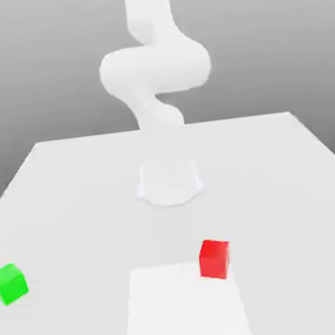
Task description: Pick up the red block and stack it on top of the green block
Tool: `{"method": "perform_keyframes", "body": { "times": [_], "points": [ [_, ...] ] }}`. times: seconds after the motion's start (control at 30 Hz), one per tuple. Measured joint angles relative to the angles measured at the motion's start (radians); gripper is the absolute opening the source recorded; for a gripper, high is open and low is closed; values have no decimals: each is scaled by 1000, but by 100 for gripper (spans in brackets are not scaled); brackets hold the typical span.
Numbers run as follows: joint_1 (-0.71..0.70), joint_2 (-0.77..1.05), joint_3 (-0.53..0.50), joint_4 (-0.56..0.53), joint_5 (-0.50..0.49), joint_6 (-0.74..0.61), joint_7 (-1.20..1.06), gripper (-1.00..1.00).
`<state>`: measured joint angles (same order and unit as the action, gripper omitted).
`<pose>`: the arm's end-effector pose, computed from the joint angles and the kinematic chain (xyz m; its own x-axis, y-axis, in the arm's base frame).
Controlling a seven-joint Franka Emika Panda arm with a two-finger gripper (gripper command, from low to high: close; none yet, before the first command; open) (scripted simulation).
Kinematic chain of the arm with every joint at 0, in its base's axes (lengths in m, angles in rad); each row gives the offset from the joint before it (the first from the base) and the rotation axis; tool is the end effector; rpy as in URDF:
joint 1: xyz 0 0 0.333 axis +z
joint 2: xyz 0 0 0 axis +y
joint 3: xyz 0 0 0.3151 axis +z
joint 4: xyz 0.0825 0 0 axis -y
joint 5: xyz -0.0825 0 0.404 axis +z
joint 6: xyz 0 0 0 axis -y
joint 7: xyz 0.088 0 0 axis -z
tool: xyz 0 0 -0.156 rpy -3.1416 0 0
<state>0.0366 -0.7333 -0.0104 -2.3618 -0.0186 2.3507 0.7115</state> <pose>0.4275 0.0094 0.6225 0.5874 -0.6298 0.5082 -0.4669 -0.7767 -0.4228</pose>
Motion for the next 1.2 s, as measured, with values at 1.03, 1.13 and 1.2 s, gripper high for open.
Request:
{"method": "perform_keyframes", "body": {
  "times": [1.03,1.13,1.2],
  "points": [
    [243,911,-35,-527,117,715,-1034,-100],
    [243,911,-35,-527,116,714,-1033,-100],
    [235,923,-27,-526,120,724,-1037,-100]
  ]
}}
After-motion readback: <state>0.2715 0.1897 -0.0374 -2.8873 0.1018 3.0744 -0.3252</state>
